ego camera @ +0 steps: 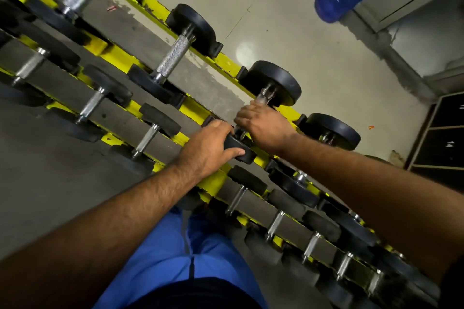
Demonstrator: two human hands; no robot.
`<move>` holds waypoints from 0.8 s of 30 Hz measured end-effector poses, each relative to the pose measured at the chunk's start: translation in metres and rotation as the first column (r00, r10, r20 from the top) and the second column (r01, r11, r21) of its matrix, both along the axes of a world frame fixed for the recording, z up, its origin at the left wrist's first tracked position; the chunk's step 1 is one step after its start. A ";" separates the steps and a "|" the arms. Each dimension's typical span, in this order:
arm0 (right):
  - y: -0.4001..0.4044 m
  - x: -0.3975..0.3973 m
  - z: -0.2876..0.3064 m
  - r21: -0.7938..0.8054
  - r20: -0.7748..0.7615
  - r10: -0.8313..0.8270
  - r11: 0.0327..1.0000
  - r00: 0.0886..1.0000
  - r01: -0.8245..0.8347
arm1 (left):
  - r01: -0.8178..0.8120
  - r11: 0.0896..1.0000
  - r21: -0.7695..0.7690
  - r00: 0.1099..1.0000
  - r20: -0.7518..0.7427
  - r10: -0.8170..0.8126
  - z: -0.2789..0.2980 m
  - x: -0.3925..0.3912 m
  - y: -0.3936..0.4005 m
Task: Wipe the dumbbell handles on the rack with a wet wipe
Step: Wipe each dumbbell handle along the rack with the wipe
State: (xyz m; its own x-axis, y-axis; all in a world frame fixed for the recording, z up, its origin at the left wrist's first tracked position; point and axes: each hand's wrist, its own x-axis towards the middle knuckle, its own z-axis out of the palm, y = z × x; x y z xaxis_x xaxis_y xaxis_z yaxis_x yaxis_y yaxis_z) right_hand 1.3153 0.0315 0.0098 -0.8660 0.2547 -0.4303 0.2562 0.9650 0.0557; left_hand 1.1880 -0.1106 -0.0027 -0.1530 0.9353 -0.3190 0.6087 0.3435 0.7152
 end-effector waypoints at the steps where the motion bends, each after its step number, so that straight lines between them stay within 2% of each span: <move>1: 0.007 0.003 0.002 -0.004 -0.028 -0.021 1.000 0.999 0.021 | 0.002 1.000 0.002 1.000 -0.012 -0.002 0.001 0.001 0.000; 4: 0.024 0.001 0.005 0.067 -0.047 -0.184 0.980 0.982 0.187 | -0.003 1.000 0.013 1.000 -0.013 0.003 0.003 0.002 -0.001; 6: 0.008 -0.008 -0.001 0.045 0.018 -0.071 0.996 0.997 0.070 | -0.018 1.000 0.023 1.000 0.001 0.017 0.004 0.003 -0.002; 8: 0.000 -0.007 0.000 -0.065 0.017 0.033 0.997 0.999 -0.031 | -0.022 0.999 0.026 1.000 -0.002 0.022 0.006 0.006 -0.003; 10: 0.014 0.005 0.003 -0.077 -0.082 -0.012 0.997 0.997 0.005 | -0.026 0.999 0.028 1.000 -0.010 0.027 0.007 0.008 -0.003; 12: 0.018 0.014 0.001 -0.017 -0.162 -0.123 0.992 0.979 0.122 | -0.029 0.999 0.029 1.000 -0.010 0.029 0.006 0.008 -0.003; 13: 0.012 0.015 -0.002 -0.031 -0.177 -0.114 0.993 0.977 0.111 | -0.033 0.999 0.034 0.999 -0.010 0.033 0.006 0.008 -0.004; 16: -0.009 0.019 -0.013 -0.187 -0.195 0.084 0.975 0.977 -0.121 | -0.036 0.999 0.034 0.999 -0.010 0.037 0.007 0.009 -0.004; 17: -0.004 0.019 -0.012 -0.187 -0.196 0.095 0.973 0.976 -0.132 | -0.037 0.999 0.030 0.999 -0.010 0.037 0.008 0.009 -0.004; 20: 0.016 0.014 -0.006 -0.057 -0.216 -0.093 0.995 0.972 0.082 | -0.031 0.999 0.015 0.999 -0.004 0.031 0.008 0.008 -0.004; 21: 0.014 0.010 -0.006 -0.032 -0.199 -0.104 0.995 0.974 0.099 | -0.031 0.999 0.015 1.000 -0.004 0.031 0.008 0.007 -0.004; 24: 0.004 0.004 -0.009 -0.110 -0.132 0.053 0.992 0.990 -0.068 | -0.029 0.999 0.019 1.000 -0.004 0.029 0.009 0.007 -0.004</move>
